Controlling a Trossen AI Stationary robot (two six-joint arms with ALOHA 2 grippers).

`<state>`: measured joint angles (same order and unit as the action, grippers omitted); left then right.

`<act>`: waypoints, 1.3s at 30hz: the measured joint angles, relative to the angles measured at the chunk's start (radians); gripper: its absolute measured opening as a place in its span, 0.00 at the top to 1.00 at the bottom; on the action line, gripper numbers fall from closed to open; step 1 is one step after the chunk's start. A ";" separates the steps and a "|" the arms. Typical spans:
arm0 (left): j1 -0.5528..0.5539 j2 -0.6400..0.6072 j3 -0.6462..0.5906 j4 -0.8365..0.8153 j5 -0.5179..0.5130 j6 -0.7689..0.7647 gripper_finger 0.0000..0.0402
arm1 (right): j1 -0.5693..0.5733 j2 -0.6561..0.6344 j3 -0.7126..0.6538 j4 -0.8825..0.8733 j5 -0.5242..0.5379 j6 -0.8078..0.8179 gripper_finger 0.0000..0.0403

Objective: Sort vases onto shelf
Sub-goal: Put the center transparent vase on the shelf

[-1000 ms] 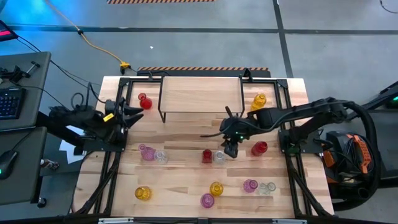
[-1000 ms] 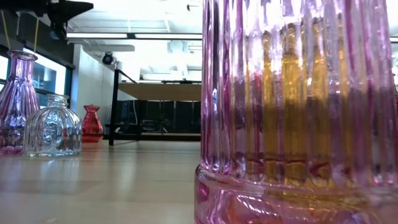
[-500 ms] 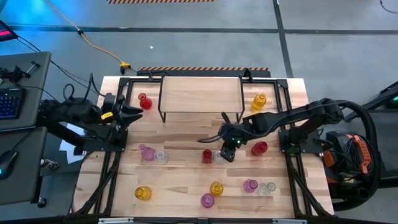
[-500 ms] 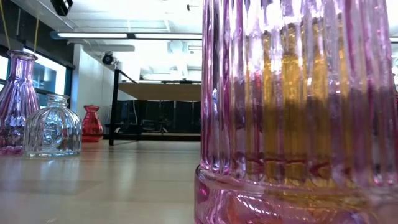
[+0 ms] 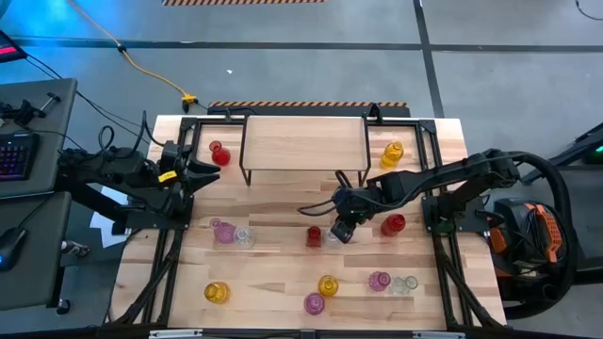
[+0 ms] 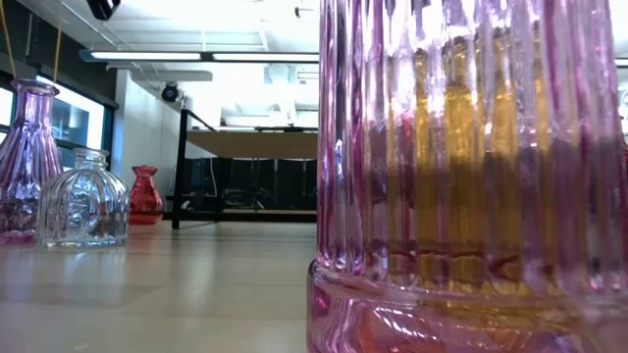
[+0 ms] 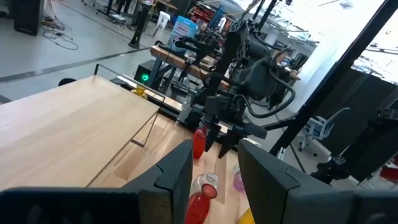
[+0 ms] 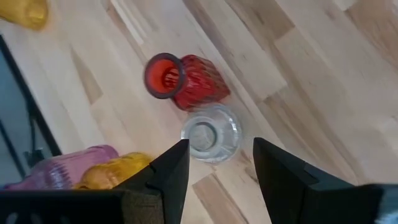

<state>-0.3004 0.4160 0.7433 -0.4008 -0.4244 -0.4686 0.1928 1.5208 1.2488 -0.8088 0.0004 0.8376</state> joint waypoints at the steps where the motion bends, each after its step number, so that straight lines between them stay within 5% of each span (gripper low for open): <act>1: 0.000 0.000 0.000 0.000 0.000 0.000 0.70 | 0.000 0.003 0.000 -0.002 0.003 0.000 0.60; 39: 0.000 0.000 0.000 0.000 -0.005 0.008 0.70 | 0.043 0.201 -0.002 0.032 0.020 0.063 0.64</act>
<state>-0.3004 0.4164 0.7433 -0.4011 -0.4297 -0.4603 0.2356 1.7214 1.2465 -0.7765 0.0208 0.9009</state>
